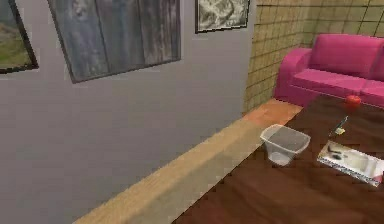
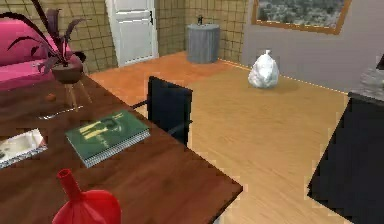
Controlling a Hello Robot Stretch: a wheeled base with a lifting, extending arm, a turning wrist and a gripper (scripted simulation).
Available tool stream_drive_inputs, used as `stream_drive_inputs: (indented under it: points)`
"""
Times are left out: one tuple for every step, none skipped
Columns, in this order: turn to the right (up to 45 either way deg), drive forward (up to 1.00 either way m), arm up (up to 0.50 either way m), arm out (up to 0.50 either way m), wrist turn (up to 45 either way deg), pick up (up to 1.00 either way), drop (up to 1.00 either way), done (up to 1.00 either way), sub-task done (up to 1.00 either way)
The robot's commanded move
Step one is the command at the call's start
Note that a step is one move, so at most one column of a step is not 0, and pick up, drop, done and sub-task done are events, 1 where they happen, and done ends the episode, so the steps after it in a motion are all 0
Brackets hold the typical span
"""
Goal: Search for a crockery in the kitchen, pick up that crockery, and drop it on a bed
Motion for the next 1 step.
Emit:
stream_drive_inputs:
  points:
    - [-45.0, 0.00, 0.00, 0.00, 0.0, 0.00, 0.00, 0.00, 0.00]
